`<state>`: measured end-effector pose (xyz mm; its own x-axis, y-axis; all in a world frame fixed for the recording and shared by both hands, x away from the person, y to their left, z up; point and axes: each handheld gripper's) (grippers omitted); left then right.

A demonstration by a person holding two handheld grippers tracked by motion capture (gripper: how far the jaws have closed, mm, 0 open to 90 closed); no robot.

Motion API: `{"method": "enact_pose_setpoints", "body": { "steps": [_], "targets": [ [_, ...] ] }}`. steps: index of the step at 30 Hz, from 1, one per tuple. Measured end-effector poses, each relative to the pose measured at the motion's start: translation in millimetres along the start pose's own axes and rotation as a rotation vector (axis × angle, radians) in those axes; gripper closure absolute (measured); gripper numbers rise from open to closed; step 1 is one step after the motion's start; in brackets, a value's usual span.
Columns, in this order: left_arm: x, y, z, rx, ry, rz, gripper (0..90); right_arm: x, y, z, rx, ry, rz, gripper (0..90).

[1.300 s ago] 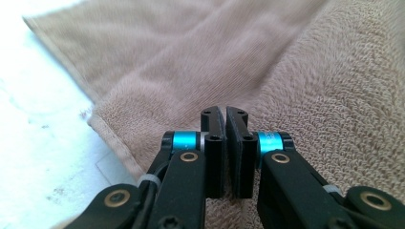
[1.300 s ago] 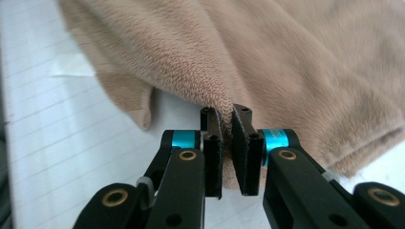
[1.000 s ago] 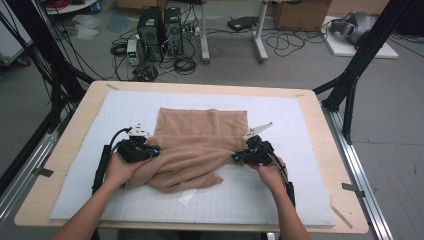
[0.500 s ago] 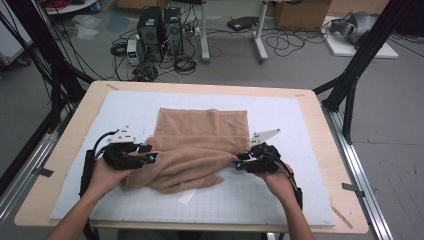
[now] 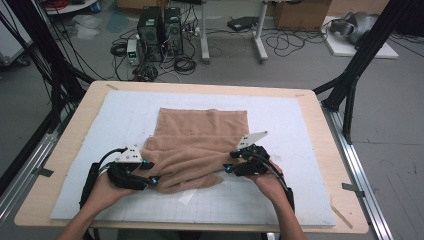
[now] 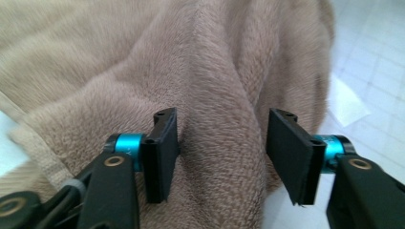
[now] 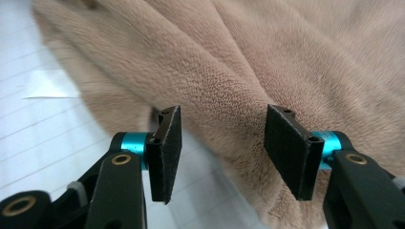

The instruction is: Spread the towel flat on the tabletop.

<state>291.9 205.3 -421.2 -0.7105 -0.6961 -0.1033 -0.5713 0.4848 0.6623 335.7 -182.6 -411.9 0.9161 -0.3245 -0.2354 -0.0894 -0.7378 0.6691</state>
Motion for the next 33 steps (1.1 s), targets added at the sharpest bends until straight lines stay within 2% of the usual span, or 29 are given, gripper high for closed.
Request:
{"method": "enact_pose_setpoints", "body": {
  "steps": [2,3,5,6,11,14,17,20,22,23,24,28,29,30,31,32,33],
  "targets": [
    [0.1,-3.3,-0.7,-0.011,-0.017,-0.015,62.5,6.0,-6.1,3.1,-0.007,-0.027,-0.01,62.1],
    [0.2,-3.9,-1.5,-0.013,-0.012,-0.023,68.2,8.0,-8.7,4.6,-0.019,-0.035,-0.014,70.3],
    [-0.1,-2.1,-3.5,-0.007,-0.004,-0.028,74.6,9.9,-9.7,5.7,-0.047,-0.039,-0.028,86.1],
    [0.1,0.2,-4.5,0.002,-0.002,-0.027,75.8,9.4,-7.6,5.7,-0.048,-0.04,-0.028,88.7],
    [6.5,17.6,-14.4,0.059,-0.017,-0.014,77.3,0.0,13.8,9.6,-0.029,-0.018,-0.046,89.7],
    [11.1,28.8,-24.9,0.081,-0.042,0.001,77.4,-7.4,31.5,13.3,-0.024,-0.005,-0.044,89.9],
    [13.8,38.0,-35.1,0.106,-0.056,0.02,77.4,-17.9,49.8,16.4,-0.005,0.012,-0.019,89.8],
    [14.9,40.9,-43.7,0.121,-0.059,0.019,77.5,-27.6,52.9,12.8,-0.029,0.062,-0.03,89.3],
    [12.5,40.3,-47.0,0.124,-0.059,0.012,77.5,-29.8,49.7,9.3,-0.047,0.082,-0.035,89.3],
    [9.6,38.3,-47.9,0.122,-0.051,0.005,77.5,-28.9,48.4,8.0,-0.048,0.078,-0.022,89.4],
    [5.3,35.3,-49.0,0.116,-0.037,-0.007,77.5,-25.6,48.3,7.0,-0.045,0.074,-0.024,89.5],
    [-19.4,15.5,-61.3,0.094,0.044,-0.023,77.6,-3.8,60.8,-5.4,0.003,0.031,0.036,89.8],
    [-25.9,9.3,-66.5,0.089,0.067,-0.018,77.5,10.0,68.6,-17.7,0.02,0.006,0.07,89.9],
    [-32.1,3.5,-72.1,0.084,0.083,-0.021,77.5,10.0,68.6,-17.7,0.02,0.006,0.07,89.9],
    [-37.9,-2.6,-77.4,0.076,0.086,-0.032,77.5,17.4,71.8,-23.7,0.032,-0.004,0.081,89.8],
    [-42.7,-9.2,-82.0,0.068,0.108,-0.034,77.3,33.9,75.1,-31.7,0.042,-0.041,0.108,89.9],
    [-48.1,-15.9,-85.5,0.058,0.119,-0.032,77.1,42.8,74.4,-33.8,0.04,-0.065,0.125,89.9]
  ]
}}
Point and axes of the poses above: each handheld gripper's, and its own axes: y roughly backward along the jaws, z roughly out of its underside, x roughly to its right, and after that the axes turned 15 degrees about -z, right-handed
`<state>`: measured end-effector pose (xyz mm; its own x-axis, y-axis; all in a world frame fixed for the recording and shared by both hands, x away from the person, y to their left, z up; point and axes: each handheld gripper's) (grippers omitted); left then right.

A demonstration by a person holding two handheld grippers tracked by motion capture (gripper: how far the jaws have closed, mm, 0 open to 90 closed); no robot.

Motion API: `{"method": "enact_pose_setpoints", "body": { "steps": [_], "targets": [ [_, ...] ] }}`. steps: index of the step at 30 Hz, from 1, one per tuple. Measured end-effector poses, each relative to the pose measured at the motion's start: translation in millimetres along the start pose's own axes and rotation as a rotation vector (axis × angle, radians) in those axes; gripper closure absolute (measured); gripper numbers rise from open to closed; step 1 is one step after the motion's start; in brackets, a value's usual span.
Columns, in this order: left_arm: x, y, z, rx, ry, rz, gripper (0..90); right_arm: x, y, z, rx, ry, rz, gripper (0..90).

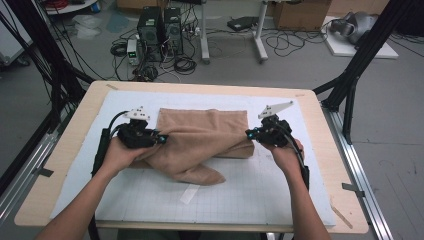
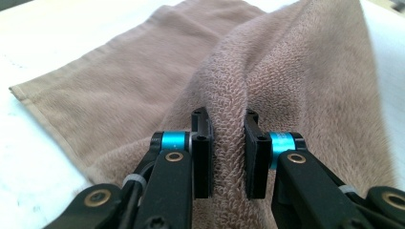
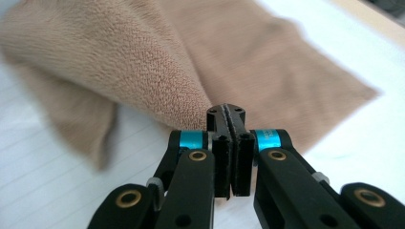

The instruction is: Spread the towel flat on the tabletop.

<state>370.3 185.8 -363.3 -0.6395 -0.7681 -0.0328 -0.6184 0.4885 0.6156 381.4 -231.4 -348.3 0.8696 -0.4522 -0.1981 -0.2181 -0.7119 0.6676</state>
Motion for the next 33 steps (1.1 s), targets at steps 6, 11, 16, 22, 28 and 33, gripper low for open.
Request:
{"method": "enact_pose_setpoints", "body": {
  "steps": [6,11,16,22,28,33],
  "targets": [
    [-26.0,-53.7,9.3,-0.155,0.048,-0.113,75.6,36.5,-33.7,8.2,-0.1,-0.114,0.056,90.0],
    [-24.8,-58.6,10.8,-0.133,0.021,-0.133,67.4,37.9,-41.1,19.6,-0.067,-0.126,0.029,89.5],
    [-25.8,-31.1,4.4,-0.046,0.057,-0.129,57.5,20.2,-27.3,16.0,-0.009,-0.066,0.01,81.9],
    [-21.7,8.7,8.0,0.003,0.036,-0.127,52.0,-13.0,-18.0,13.3,0.026,0.01,-0.009,73.6],
    [-3.7,23.6,36.9,-0.016,-0.008,-0.085,50.9,-37.8,-36.6,18.3,-0.001,0.075,-0.076,66.0],
    [13.8,10.6,54.5,-0.062,-0.054,-0.021,48.9,-52.0,-60.0,16.0,-0.017,0.113,-0.125,59.3]
  ]
}}
Point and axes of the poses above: each handheld gripper's, and its own axes: y roughly backward along the jaws, z roughly out of its underside, x roughly to its right, and after that the axes turned 15 degrees about -z, right-handed
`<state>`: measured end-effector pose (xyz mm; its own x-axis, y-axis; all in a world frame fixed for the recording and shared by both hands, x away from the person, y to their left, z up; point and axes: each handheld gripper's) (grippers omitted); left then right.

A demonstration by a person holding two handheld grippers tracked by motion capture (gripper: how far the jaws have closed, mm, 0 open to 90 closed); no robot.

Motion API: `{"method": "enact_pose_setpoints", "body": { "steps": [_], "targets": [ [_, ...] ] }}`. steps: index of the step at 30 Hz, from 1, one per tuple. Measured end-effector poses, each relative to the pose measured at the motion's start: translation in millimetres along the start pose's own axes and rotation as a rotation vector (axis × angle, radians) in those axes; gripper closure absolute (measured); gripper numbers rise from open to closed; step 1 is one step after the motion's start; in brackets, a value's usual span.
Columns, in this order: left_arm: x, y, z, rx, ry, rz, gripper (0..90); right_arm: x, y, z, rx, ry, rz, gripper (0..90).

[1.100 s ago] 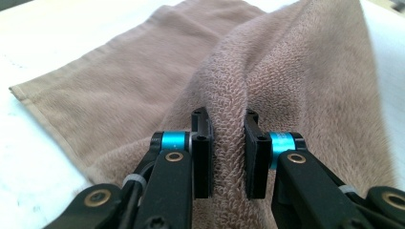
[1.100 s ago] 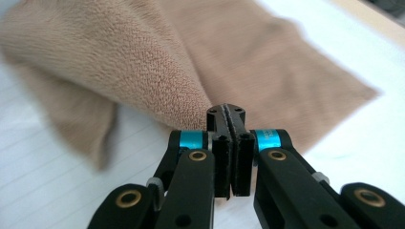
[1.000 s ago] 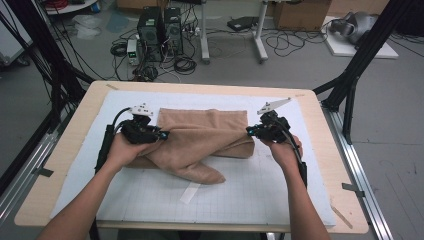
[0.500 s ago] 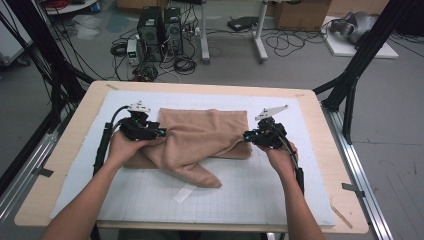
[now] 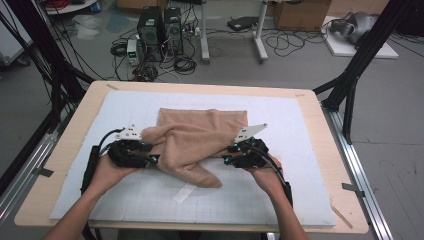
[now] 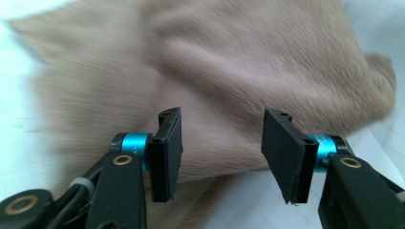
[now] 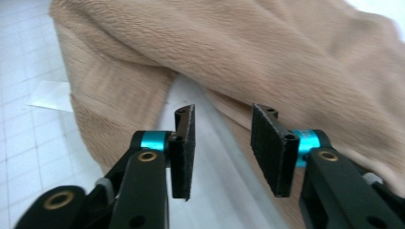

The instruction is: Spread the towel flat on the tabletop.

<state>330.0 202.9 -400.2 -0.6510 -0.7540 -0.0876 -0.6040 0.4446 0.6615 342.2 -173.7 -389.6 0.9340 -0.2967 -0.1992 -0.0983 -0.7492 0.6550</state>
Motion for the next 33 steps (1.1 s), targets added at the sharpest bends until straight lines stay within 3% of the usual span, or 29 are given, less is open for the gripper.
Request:
{"method": "enact_pose_setpoints", "body": {
  "steps": [4,6,8,10,15,18,22,25,28,30,33],
  "targets": [
    [18.6,-22.2,-0.2,-0.06,-0.091,0.023,49.5,-4.4,-15.0,-7.3,-0.009,0.016,-0.03,56.4],
    [26.9,-30.8,-0.5,-0.084,-0.141,0.01,59.4,-6.2,-19.1,-8.7,-0.018,0.024,-0.04,55.9],
    [31.9,-31.1,-2.8,-0.074,-0.162,-0.007,72.1,-8.0,-20.0,-8.4,-0.025,0.023,-0.05,55.4],
    [33.3,-28.7,-5.4,-0.049,-0.149,0.011,82.1,-8.5,-18.4,-6.7,-0.019,0.031,-0.051,55.5],
    [39.4,-22.7,-13.1,-0.019,-0.143,0.04,84.5,-9.2,-9.0,0.6,-0.005,0.018,-0.05,55.2],
    [45.8,-17.3,-22.7,0.018,-0.135,0.068,84.6,-14.4,-3.8,4.5,0.001,0.034,-0.057,55.1],
    [53.5,-9.8,-39.4,0.062,-0.155,0.074,84.4,-21.0,-2.3,10.1,-0.008,0.046,-0.082,54.0],
    [50.2,-12.8,-42.3,0.052,-0.136,0.065,83.3,-22.8,-8.0,16.5,-0.017,0.044,-0.104,53.3],
    [42.4,-15.2,-35.3,0.03,-0.105,0.042,69.2,-23.7,-19.7,22.8,-0.048,0.04,-0.14,53.3],
    [36.5,-11.9,-27.9,0.023,-0.096,0.055,62.1,-24.6,-29.3,26.4,-0.083,0.042,-0.158,54.5],
    [28.5,-2.6,-15.7,0.005,-0.11,0.022,51.1,-24.9,-40.8,29.5,-0.123,0.048,-0.184,60.7]
  ]
}}
Point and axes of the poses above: each handheld gripper's, and its own axes: y roughly backward along the jaws, z roughly out of its underside, x roughly to its right, and after that the axes turned 15 degrees about -z, right-handed
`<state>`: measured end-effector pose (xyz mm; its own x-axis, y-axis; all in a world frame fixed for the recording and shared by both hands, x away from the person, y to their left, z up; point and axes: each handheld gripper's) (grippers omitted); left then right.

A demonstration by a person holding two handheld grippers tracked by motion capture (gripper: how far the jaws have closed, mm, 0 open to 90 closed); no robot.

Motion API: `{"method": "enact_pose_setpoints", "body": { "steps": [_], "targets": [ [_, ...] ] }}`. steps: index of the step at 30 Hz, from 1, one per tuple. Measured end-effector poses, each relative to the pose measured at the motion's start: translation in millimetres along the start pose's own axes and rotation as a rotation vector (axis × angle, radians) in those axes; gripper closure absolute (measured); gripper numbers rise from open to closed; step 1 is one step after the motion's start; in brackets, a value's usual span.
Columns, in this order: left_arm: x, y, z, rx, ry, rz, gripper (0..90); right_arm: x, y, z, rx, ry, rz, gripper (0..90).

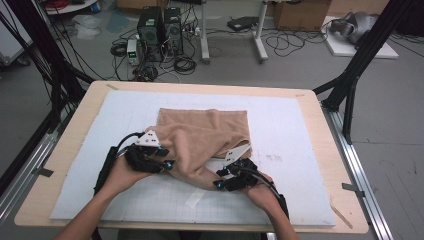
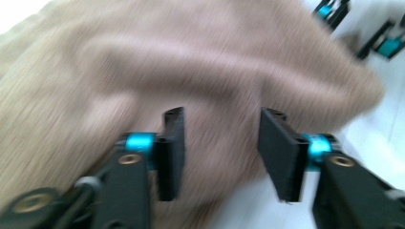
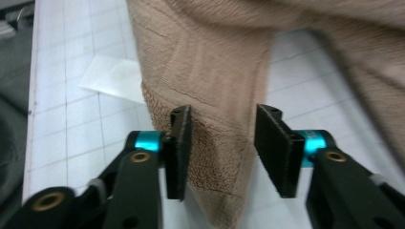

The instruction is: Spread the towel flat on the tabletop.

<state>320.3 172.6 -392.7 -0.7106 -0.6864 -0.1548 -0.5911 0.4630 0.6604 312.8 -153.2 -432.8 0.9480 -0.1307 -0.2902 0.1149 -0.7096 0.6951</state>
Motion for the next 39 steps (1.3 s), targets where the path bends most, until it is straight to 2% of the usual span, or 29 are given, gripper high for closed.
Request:
{"method": "enact_pose_setpoints", "body": {
  "steps": [1,2,4,7,8,10,13,16,21,24,27,30,33,34,37,38,39],
  "targets": [
    [-3.4,3.0,4.4,0.006,-0.002,-0.002,51.0,-0.2,-2.6,-0.1,-0.006,0.005,0.003,63.0],
    [-7.0,5.3,8.6,0.007,-0.001,-0.007,50.8,-0.1,-2.8,-0.5,-0.005,0.013,-0.001,69.6],
    [-14.4,6.5,16.5,-0.01,0.008,-0.011,50.3,0.6,-3.6,-1.1,-0.01,0.016,-0.02,75.4],
    [-21.5,-0.5,27.2,-0.055,0.023,-0.02,52.7,0.8,-2.7,-0.8,-0.013,0.022,-0.021,83.6],
    [-21.7,-5.0,30.0,-0.086,0.019,-0.025,54.3,1.6,-2.2,-0.5,-0.012,0.016,-0.025,85.0],
    [-19.3,-14.7,36.3,-0.122,0.001,-0.029,64.8,1.8,-1.0,-0.1,-0.009,0.017,-0.03,86.7],
    [-16.2,-15.3,39.0,-0.09,0.014,-0.025,79.2,0.1,2.3,1.3,-0.007,0.021,-0.032,87.2],
    [-11.4,-9.0,36.9,-0.06,-0.009,-0.026,89.6,-2.0,10.7,6.7,0.009,0.018,-0.033,87.6],
    [-5.1,1.1,35.4,-0.028,-0.019,0.0,89.6,-9.1,35.6,20.3,0.059,-0.002,-0.005,87.6],
    [-1.9,9.0,33.6,0.002,-0.011,0.004,89.6,-16.4,51.1,28.3,0.057,0.001,0.03,87.6],
    [-1.3,15.3,32.0,0.023,-0.006,0.013,88.6,-23.2,66.2,38.2,0.067,-0.018,0.058,87.6],
    [1.3,14.0,31.4,0.007,-0.008,-0.007,67.8,-28.5,76.1,46.7,0.066,-0.03,0.074,87.5],
    [2.8,4.1,33.1,-0.037,-0.009,0.024,59.2,-28.8,78.2,48.9,0.073,-0.04,0.082,83.2],
    [4.1,-0.9,33.9,-0.061,-0.016,0.038,57.8,-28.1,78.5,47.7,0.085,-0.036,0.071,79.3],
    [9.3,-10.2,35.8,-0.092,-0.043,0.057,55.8,-26.8,72.3,38.6,0.137,-0.019,0.034,63.5],
    [10.9,-12.3,36.7,-0.097,-0.051,0.055,56.5,-26.4,66.6,34.8,0.143,-0.009,0.002,62.2],
    [12.0,-13.3,37.6,-0.09,-0.058,0.046,57.9,-26.9,59.9,31.1,0.127,0.01,-0.023,61.7]
  ]
}}
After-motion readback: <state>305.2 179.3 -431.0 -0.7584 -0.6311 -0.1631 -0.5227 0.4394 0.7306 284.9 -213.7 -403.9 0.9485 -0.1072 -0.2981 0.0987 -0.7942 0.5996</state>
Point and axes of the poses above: each handheld gripper's, and its own axes: y roughly backward along the jaws, z roughly out of its underside, x roughly to its right, and after that the axes turned 15 degrees about -z, right-handed
